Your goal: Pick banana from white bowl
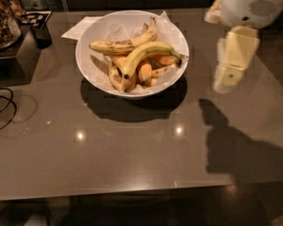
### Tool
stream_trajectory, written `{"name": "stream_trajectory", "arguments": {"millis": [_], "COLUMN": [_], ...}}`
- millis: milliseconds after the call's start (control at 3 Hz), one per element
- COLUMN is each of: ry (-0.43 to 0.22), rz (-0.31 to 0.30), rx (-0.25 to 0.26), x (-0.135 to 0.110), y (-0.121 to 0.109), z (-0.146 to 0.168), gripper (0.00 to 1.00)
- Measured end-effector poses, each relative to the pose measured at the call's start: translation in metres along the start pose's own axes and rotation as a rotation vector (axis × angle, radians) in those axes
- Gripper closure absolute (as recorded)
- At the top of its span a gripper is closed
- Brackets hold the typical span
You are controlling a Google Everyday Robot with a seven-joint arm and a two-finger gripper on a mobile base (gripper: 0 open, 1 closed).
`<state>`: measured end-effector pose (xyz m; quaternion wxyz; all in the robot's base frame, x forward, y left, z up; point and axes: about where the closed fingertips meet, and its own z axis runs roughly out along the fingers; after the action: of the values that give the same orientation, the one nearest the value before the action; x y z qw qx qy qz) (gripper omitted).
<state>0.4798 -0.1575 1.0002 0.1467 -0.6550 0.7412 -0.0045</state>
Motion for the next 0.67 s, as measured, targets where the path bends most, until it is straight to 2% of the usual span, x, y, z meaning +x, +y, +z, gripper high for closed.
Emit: {"name": "stream_trajectory", "arguments": {"millis": [333,667], "ry": [-0.019,-0.051], "rz": [-0.017,0.019], "rx": [0.021,0.003], "x": [-0.0121,-0.0140], "y": [-0.0063,-0.0155], "z": [-0.0016,0.0055], "gripper": [0.00,0.00]}}
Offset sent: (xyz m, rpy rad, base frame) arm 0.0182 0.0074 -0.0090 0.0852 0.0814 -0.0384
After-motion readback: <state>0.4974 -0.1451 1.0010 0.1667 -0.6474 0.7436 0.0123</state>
